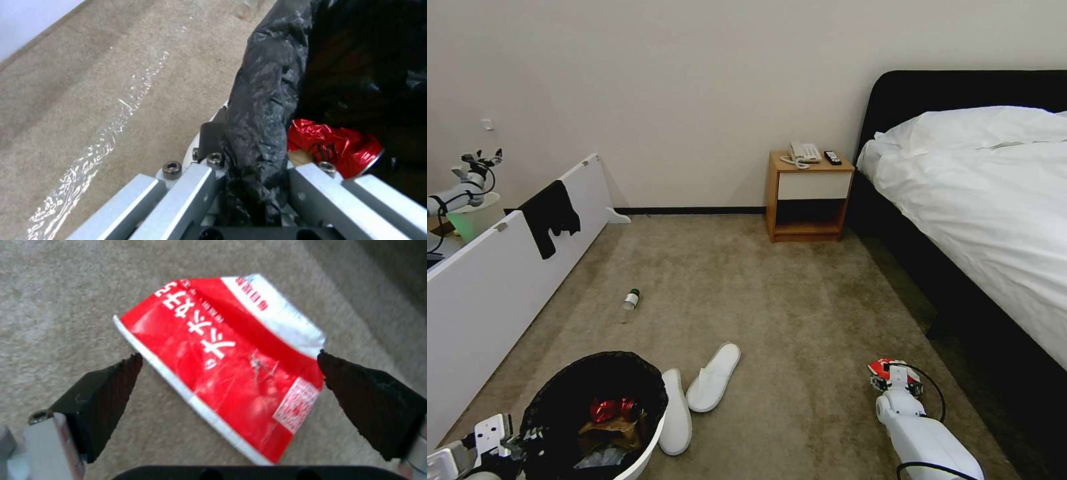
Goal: Pick up the trash bin, then pick up the garbage from the floor and place it into the trash bin.
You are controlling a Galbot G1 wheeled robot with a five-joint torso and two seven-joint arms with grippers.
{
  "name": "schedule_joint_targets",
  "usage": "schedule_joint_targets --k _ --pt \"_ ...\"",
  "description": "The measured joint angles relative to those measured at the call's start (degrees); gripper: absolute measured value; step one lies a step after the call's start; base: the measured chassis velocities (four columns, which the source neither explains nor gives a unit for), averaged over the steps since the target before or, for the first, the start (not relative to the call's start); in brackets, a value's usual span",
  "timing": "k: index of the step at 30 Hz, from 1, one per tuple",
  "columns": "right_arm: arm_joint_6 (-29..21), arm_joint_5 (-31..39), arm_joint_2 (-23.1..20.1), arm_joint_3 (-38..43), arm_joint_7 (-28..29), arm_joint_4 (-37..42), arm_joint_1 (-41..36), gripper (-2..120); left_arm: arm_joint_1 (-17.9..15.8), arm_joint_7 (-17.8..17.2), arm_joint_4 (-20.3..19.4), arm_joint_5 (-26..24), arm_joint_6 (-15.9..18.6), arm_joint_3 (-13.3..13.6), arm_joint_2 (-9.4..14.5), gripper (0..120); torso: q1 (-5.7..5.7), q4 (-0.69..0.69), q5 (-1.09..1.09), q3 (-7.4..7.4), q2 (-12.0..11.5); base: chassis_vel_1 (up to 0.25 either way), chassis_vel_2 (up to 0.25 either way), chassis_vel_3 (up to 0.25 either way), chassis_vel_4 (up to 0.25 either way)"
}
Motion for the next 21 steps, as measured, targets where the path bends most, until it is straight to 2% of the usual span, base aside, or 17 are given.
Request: schedule_joint_targets --k 10,21 --pt "0.75 -4.0 0.6 0.53 0.59 -2.1 0.54 100 -0.41 0.19 0.65 0.07 -0.13 0.31 0.09 2 0.0 0.0 0.0 0.0 0.0 0.0 0.0 0.0 0.0" --pt "0.49 -4.36 0.75 0.56 0.72 -2.24 0.38 100 -0.63 0.22 0.95 0.07 -0.15 0.4 0.11 2 0.0 0.0 0.0 0.0 0.0 0.0 0.0 0.0 0.0"
